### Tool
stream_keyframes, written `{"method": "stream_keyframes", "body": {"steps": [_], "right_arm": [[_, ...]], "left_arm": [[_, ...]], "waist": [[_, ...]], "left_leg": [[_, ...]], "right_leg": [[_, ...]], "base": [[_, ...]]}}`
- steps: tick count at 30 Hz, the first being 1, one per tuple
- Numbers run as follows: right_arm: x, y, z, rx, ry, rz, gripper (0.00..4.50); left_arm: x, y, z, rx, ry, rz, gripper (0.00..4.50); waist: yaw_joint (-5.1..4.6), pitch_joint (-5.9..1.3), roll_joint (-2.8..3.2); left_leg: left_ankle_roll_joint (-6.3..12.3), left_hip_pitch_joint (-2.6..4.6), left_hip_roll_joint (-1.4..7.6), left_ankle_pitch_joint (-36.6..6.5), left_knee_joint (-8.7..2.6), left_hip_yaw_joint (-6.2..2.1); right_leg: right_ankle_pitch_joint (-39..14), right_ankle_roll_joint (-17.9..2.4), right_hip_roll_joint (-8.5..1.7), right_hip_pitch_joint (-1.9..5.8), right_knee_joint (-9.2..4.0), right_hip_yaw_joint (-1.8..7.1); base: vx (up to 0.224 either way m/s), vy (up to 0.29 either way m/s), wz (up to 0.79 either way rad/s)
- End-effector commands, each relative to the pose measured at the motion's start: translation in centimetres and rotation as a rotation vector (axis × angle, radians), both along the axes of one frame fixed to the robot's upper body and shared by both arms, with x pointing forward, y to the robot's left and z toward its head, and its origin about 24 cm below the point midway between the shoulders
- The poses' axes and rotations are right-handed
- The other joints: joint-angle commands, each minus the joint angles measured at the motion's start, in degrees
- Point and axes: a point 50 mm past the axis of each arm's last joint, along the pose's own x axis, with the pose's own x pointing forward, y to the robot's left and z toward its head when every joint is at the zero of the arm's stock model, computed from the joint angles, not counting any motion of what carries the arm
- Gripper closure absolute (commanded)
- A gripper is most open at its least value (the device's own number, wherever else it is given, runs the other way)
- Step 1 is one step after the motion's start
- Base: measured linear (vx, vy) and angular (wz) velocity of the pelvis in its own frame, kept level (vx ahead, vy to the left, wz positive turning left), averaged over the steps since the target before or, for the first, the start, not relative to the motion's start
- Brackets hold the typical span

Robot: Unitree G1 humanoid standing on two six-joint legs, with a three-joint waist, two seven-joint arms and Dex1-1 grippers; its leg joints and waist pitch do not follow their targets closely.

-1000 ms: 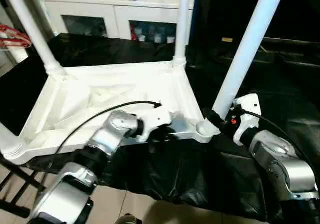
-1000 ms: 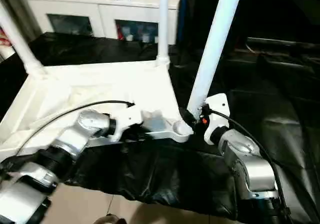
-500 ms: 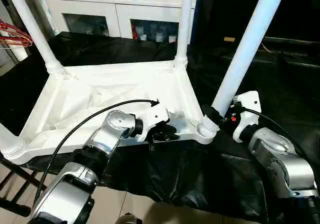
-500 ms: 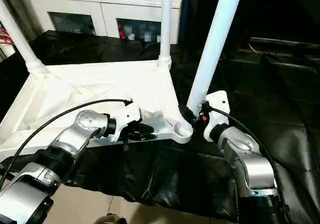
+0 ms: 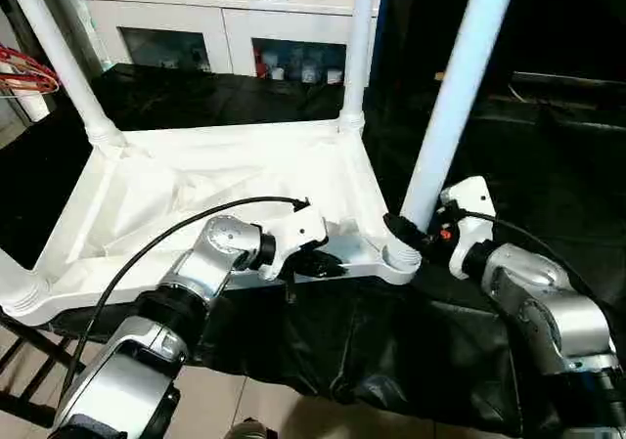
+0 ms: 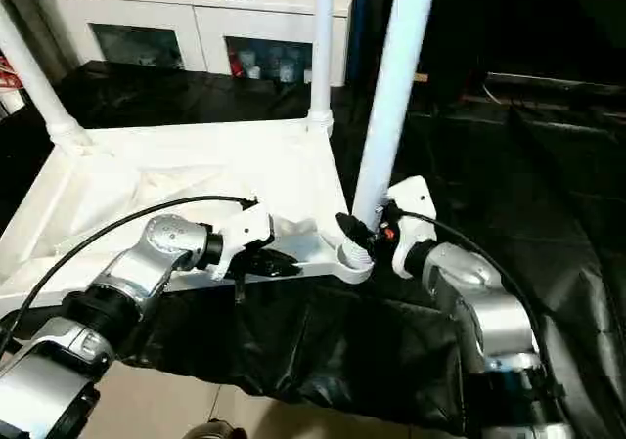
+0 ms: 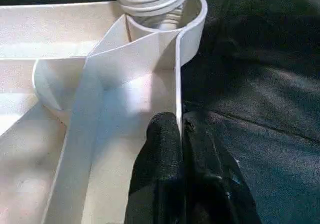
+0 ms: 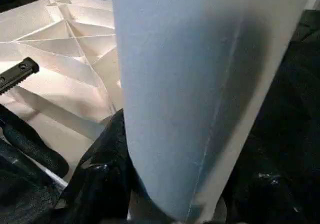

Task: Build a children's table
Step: Insert table leg to table base

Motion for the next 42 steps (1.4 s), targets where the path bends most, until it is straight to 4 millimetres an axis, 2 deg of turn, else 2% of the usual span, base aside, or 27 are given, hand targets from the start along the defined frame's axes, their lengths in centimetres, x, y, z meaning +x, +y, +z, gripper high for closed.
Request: {"method": "stream_keyframes", "body": {"steps": [1,12,15,16,28,33,42], "right_arm": [[-0.1,0.0,-0.9,-0.029,0.057,0.012,2.59],[-0.7,0.4,-0.7,-0.046,0.094,0.106,2.59],[-0.8,0.3,-0.7,-0.052,0.102,0.110,2.59],[-0.8,0.3,-0.7,-0.052,0.104,0.111,2.59],[-1.0,0.4,-0.2,-0.045,0.117,0.143,2.60],[-1.3,0.3,0.0,-0.039,0.120,0.152,2.60],[-0.8,0.2,-0.5,-0.012,0.118,0.117,2.60]], "left_arm": [[-0.1,0.3,-0.2,0.063,-0.001,-0.027,4.50],[0.1,0.6,0.0,0.075,-0.003,-0.030,4.50],[0.1,0.7,0.2,0.067,-0.005,-0.030,4.50],[0.1,0.7,0.3,0.063,-0.006,-0.032,4.50],[0.3,0.9,0.7,0.053,-0.011,-0.031,4.50],[0.4,1.0,0.8,0.054,-0.015,-0.030,4.50],[0.3,1.0,1.0,0.046,-0.017,-0.047,4.50]], "waist": [[0.00,-3.86,-1.04],[0.04,-3.77,-0.96],[0.07,-3.73,-0.98],[0.11,-3.77,-0.82],[0.08,-3.77,-1.03],[0.21,-3.70,-0.94],[0.12,-3.70,-0.93]], "left_leg": [[-0.20,1.08,2.15,-17.5,-4.42,-0.82],[-0.56,1.29,2.18,-18.9,-4.52,-0.89],[-0.62,1.26,2.18,-19.3,-4.58,-0.96],[-0.67,1.27,2.21,-19.3,-4.59,-1.00],[-0.85,1.12,2.24,-19.3,-4.64,-1.03],[-0.90,1.30,2.28,-19.7,-4.65,-1.00],[-1.06,1.15,2.28,-19.7,-4.73,-1.05]], "right_leg": [[-20.9,-8.4,-4.01,2.46,-4.82,2.80],[-22.9,-7.8,-4.01,2.33,-5.08,2.80],[-23.5,-7.6,-3.97,2.34,-5.14,2.75],[-23.4,-7.6,-4.02,2.33,-5.10,2.77],[-23.0,-7.8,-4.06,2.38,-5.04,2.78],[-23.6,-7.6,-4.08,2.23,-5.22,2.82],[-23.5,-7.7,-4.14,2.24,-5.16,2.76]], "base": [[0.000,0.000,0.00],[0.000,0.000,0.00],[0.000,0.000,0.00],[0.000,0.000,0.00],[0.000,0.000,0.00],[0.000,0.000,0.00],[0.000,0.000,0.00]]}}
